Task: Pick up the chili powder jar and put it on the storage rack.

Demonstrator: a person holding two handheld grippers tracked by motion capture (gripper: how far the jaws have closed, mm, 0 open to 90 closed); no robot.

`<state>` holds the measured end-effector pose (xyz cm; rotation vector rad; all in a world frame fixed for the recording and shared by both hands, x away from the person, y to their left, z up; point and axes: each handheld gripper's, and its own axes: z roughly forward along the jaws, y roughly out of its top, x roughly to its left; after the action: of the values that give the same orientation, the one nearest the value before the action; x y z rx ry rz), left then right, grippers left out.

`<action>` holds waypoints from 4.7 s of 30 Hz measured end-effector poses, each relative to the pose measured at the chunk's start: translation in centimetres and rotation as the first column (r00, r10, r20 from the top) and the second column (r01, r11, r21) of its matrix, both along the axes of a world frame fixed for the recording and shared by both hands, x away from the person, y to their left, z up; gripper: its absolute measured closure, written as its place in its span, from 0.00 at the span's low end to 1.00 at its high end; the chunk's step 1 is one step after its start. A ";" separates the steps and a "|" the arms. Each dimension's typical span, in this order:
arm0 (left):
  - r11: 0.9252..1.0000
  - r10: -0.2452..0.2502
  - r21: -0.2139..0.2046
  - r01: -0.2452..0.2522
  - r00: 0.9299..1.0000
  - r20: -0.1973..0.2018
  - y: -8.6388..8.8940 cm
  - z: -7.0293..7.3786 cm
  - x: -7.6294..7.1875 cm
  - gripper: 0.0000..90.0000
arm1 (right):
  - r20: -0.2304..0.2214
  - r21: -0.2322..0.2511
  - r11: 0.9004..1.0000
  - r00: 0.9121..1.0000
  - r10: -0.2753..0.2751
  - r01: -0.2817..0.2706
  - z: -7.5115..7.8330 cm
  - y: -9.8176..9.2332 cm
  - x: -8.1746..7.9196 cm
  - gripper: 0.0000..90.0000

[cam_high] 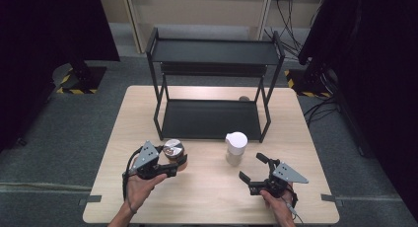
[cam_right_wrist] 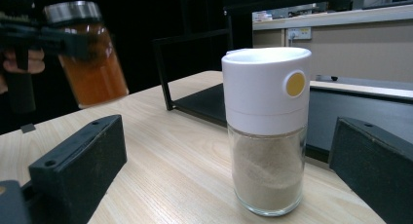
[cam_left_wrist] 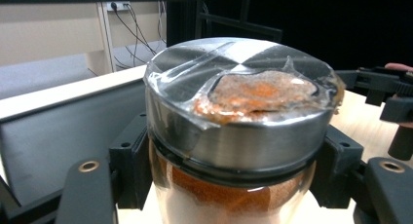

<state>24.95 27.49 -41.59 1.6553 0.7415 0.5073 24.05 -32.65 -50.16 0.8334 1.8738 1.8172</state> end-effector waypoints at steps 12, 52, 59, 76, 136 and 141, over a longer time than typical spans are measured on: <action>1.000 -0.011 0.011 0.011 1.000 0.018 -0.1 3.7 1.8 0.34 | -0.003 0.000 1.000 1.000 0.004 -0.004 0.0 0.0 0.1 0.01; 0.998 0.037 0.046 -0.039 0.999 0.033 -2.2 16.6 7.7 0.34 | -0.008 0.008 1.000 1.000 0.011 -0.011 0.0 -0.1 0.1 0.01; 0.997 0.055 0.052 -0.057 0.998 0.022 -2.5 18.5 8.8 0.34 | -0.010 0.010 1.000 1.000 0.011 -0.011 0.0 -0.1 0.2 0.01; 0.990 0.127 0.062 -0.129 0.992 0.023 -3.4 23.0 11.2 0.34 | -0.013 0.013 1.000 1.000 0.016 -0.015 -0.1 -0.1 0.2 0.01; 0.936 0.349 0.047 -0.350 0.937 0.015 -7.3 23.5 19.6 0.34 | -0.017 0.024 0.998 0.999 0.052 -0.051 -0.1 -0.2 0.4 0.01; 0.934 0.353 0.047 -0.353 0.936 0.021 -7.5 23.3 19.7 0.34 | -0.018 0.024 0.998 0.998 0.054 -0.053 -0.1 -0.2 0.4 0.01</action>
<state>44.61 19.96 -18.26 1.5678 1.0329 0.7945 24.50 -32.87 -50.30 0.8184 1.9073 1.8726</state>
